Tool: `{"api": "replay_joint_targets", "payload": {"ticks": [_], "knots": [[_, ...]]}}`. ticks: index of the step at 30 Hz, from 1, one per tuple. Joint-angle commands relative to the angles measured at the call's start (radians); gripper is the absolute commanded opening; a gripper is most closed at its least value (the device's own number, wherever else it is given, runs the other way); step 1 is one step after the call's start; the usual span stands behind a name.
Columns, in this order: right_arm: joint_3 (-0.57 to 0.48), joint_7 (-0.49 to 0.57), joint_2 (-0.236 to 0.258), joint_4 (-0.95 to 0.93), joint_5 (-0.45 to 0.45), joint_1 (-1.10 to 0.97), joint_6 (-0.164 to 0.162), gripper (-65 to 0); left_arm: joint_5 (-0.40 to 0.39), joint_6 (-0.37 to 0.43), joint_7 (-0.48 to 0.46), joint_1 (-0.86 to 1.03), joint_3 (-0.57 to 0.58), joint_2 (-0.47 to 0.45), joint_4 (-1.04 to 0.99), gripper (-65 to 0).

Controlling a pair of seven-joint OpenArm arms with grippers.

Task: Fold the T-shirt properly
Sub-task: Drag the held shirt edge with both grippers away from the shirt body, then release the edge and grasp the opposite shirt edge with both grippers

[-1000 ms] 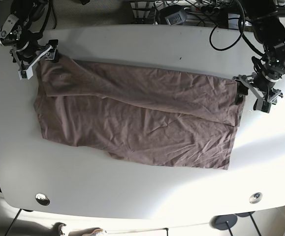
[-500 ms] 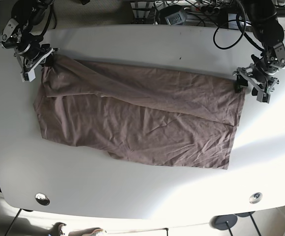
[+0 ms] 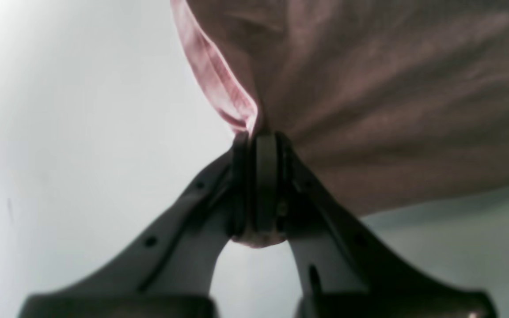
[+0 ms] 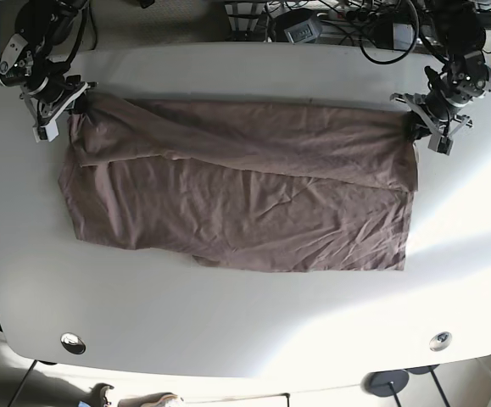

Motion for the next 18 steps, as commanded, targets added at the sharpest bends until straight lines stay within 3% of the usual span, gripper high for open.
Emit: {"api": "replay_joint_targets", "payload": {"ticks": [1,4,8,14,16,18], "knots": [[0.005,-0.001,0.031,0.016,-0.007,-0.028,0.001,-63.1,-0.003,-0.003,0.049,0.036,-0.055,-0.013,0.065,-65.0],[0.005,-0.003,0.042,0.07,-0.007,-0.068,0.001,-63.1,0.005,-0.069,0.127,0.071,-0.155,0.034,0.127,-65.0],[0.005,-0.004,0.036,0.151,-0.006,-0.147,0.001,-62.9,0.006,-0.069,0.233,0.117,-0.252,0.056,0.199,-65.0],[0.007,-0.004,0.03,0.15,-0.006,-0.187,0.001,-62.1,0.005,-0.069,0.245,0.162,-0.267,0.061,0.23,-62.8],[0.011,-0.004,0.022,0.168,-0.006,-0.184,0.001,-51.5,0.005,-0.069,0.247,0.157,-0.267,0.062,0.269,-49.7],[0.013,-0.003,0.02,0.236,-0.006,-0.183,0.001,-27.6,0.0,-0.069,0.247,0.154,-0.267,0.062,0.319,-39.2]]}}
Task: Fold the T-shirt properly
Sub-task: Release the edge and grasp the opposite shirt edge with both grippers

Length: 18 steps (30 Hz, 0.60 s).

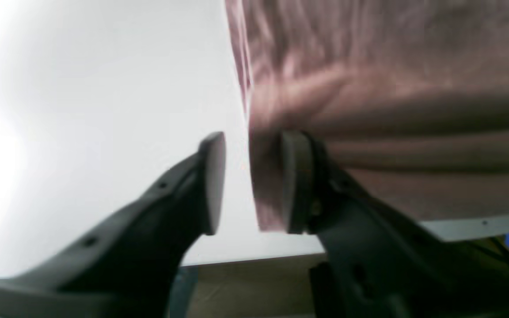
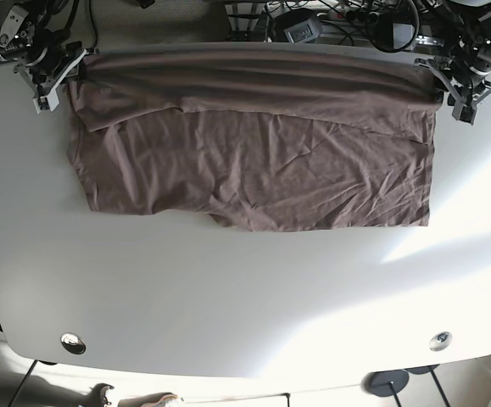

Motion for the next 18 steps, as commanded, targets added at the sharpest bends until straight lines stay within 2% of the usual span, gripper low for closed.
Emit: {"api": "replay_joint_targets", "payload": {"ticks": [1,2,3,4,8,10,11,14,15,18], "knots": [[0.01,0.015,0.015,0.077,0.01,0.0,-0.002,-17.4,-0.013,0.005,-0.012,-0.011,-0.007,-0.017,0.047,-37.2],[0.01,0.015,0.015,0.099,0.01,0.01,-0.002,-9.0,-0.013,0.005,-0.01,-0.037,-0.006,-0.017,0.064,-36.2],[0.01,0.015,0.015,0.117,0.011,0.028,-0.002,-3.5,-0.013,0.005,0.002,-0.06,-0.007,-0.017,0.078,-36.1],[0.011,0.015,0.015,0.122,0.017,0.045,-0.002,-1.4,-0.013,0.005,0.028,-0.08,-0.009,-0.017,0.089,-36.1],[0.001,0.013,0.024,0.085,0.014,0.189,-0.002,-3.0,-0.007,0.005,0.066,-0.238,-0.004,-0.019,0.093,-36.2],[-0.053,0.013,0.061,0.015,0.014,0.3,-0.004,-3.0,-0.005,0.005,0.066,-0.327,0.027,-0.017,0.089,-36.2],[-0.094,0.013,0.084,-0.041,0.013,0.36,-0.006,-3.0,-0.004,0.005,0.066,-0.368,0.053,-0.017,0.086,-36.2],[-0.14,0.015,0.099,-0.182,0.011,0.502,-0.007,-3.0,-0.004,0.005,0.065,-0.434,0.082,-0.017,0.055,-36.4],[-0.157,0.021,0.117,-0.266,0.011,0.565,-0.007,-3.0,-0.004,0.005,0.065,-0.459,0.088,-0.017,0.035,-36.4],[-0.208,0.071,0.154,-0.444,0.011,0.676,-0.007,-3.0,-0.004,0.005,0.065,-0.475,0.088,-0.016,0.007,-36.4]]}}
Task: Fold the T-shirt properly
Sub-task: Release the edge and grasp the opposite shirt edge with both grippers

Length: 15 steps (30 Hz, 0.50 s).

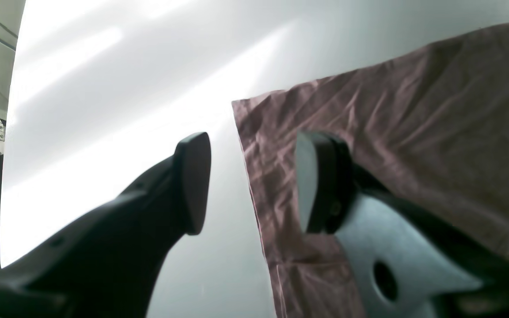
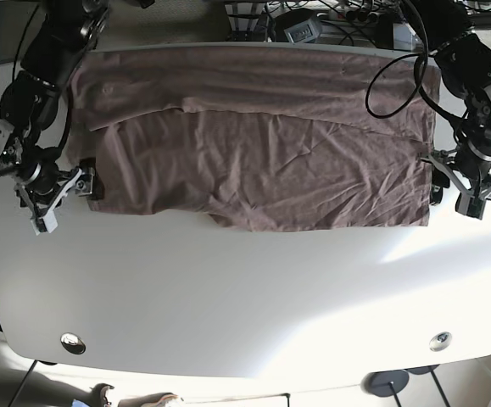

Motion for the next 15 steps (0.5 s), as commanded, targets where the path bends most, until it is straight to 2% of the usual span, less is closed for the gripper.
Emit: {"api": "replay_joint_targets", "payload": {"ticks": [1,5,9,11,12,14,15], "knots": [[-0.032,0.075,0.051,-0.092,0.017,0.071,0.004,-3.0,-0.013,0.002,-0.015,-0.013,-0.002,-0.014,0.004,-36.4],[-0.124,0.2,0.08,-0.325,0.017,0.157,0.004,-3.2,-0.013,0.002,-0.017,-0.01,-0.002,-0.014,-0.008,-36.4],[-0.181,0.284,0.088,-0.428,0.018,0.169,0.004,-3.2,-0.013,0.002,-0.017,-0.008,-0.007,-0.014,-0.009,-36.4],[-0.189,0.292,0.086,-0.45,0.021,0.169,0.004,-4.9,-0.011,0.002,-0.017,-0.011,-0.007,-0.014,-0.014,-36.4],[-0.19,0.292,0.083,-0.453,0.02,0.168,0.004,-8.9,-0.011,0.002,-0.017,-0.014,-0.007,-0.014,-0.026,-36.4],[-0.192,0.304,0.065,-0.453,0.018,0.165,0.004,-24.4,-0.013,0.015,-0.018,-0.027,-0.006,-0.017,-0.08,-36.1],[-0.192,0.309,0.062,-0.454,0.018,0.163,0.004,-31.9,-0.013,0.06,-0.018,-0.05,-0.004,-0.017,-0.101,-36.0]]}}
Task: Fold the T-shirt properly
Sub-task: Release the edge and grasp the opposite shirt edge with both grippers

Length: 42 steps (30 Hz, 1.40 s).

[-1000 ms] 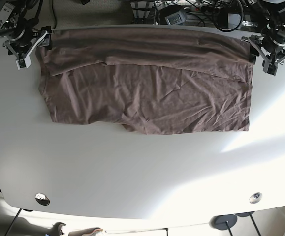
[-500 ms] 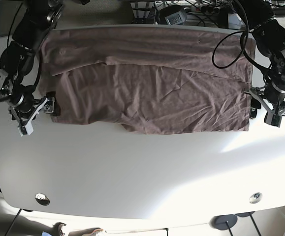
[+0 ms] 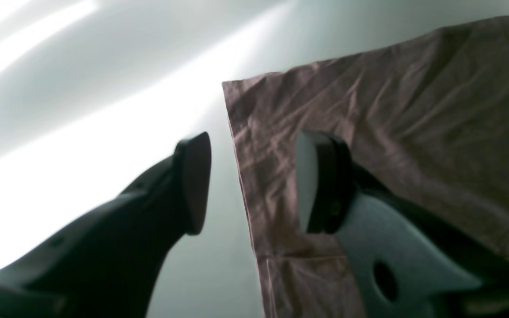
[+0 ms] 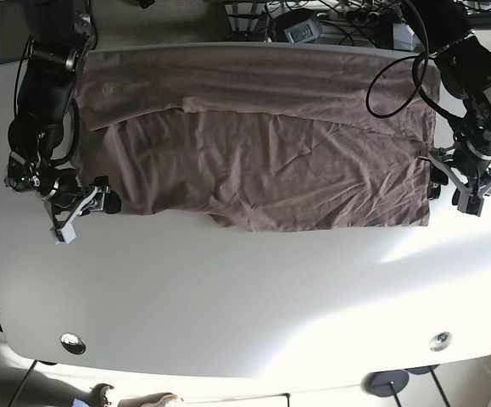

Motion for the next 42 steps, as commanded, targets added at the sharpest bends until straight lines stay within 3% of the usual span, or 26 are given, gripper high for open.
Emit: {"api": "replay_joint_targets", "payload": {"ticks": [1,3,4,6,8,11,16,22,24,28,32,35,40,42], "knots": [[-0.001,0.017,0.009,0.009,0.011,0.019,0.004,-43.9,-0.012,0.099,-0.02,-0.066,-0.001,-0.018,-0.037,-35.7],[-0.001,0.017,0.009,0.009,0.011,0.019,0.004,-57.7,-0.012,0.167,-0.02,-0.101,-0.001,-0.021,-0.092,-34.4],[-0.002,0.017,0.009,0.009,0.011,0.019,0.004,-62.6,-0.012,0.193,-0.02,-0.129,-0.001,-0.021,-0.134,-30.8],[-0.002,0.018,0.009,0.009,0.011,0.02,0.004,-62.3,-0.012,0.274,-0.026,-0.215,-0.001,-0.03,-0.275,-20.6],[-0.002,0.018,0.009,0.01,0.011,0.02,0.004,-62.3,-0.012,0.339,-0.074,-0.285,0.001,-0.053,-0.413,-18.1],[-0.002,0.018,0.009,0.01,0.011,0.02,0.004,-62.3,-0.012,0.337,-0.135,-0.357,0.024,-0.087,-0.597,-18.1],[-0.002,0.018,0.007,0.01,0.011,0.019,0.004,-62.3,-0.02,0.337,-0.234,-0.403,0.164,-0.116,-0.792,-18.3],[-0.002,0.018,0.007,0.01,0.014,0.019,0.004,-62.3,-0.014,0.243,-0.237,-0.419,0.165,-0.084,-0.893,-18.6],[-0.002,0.018,0.007,0.01,0.016,0.019,0.004,-62.3,-0.014,0.243,-0.237,-0.419,0.174,-0.082,-0.913,-22.8],[-0.001,0.018,0.007,0.012,0.014,0.019,0.004,-62.3,-0.02,0.243,-0.237,-0.417,0.265,-0.082,-0.915,-43.8],[-0.001,0.018,0.007,0.014,0.016,0.019,0.004,-62.3,-0.019,0.243,-0.237,-0.416,0.265,-0.087,-0.906,-47.5],[0.001,0.02,0.007,0.014,0.014,0.019,0.004,-62.6,-0.02,0.228,-0.243,-0.4,0.265,-0.088,-0.904,-65.0],[0.002,0.02,0.007,0.015,0.014,0.019,0.004,-62.9,-0.014,0.168,-0.237,-0.403,0.266,-0.105,-0.904,-65.0],[0.002,0.02,0.007,0.015,0.014,0.019,0.006,-62.9,-0.014,0.168,-0.237,-0.403,0.266,-0.111,-0.904,-57.5]]}}
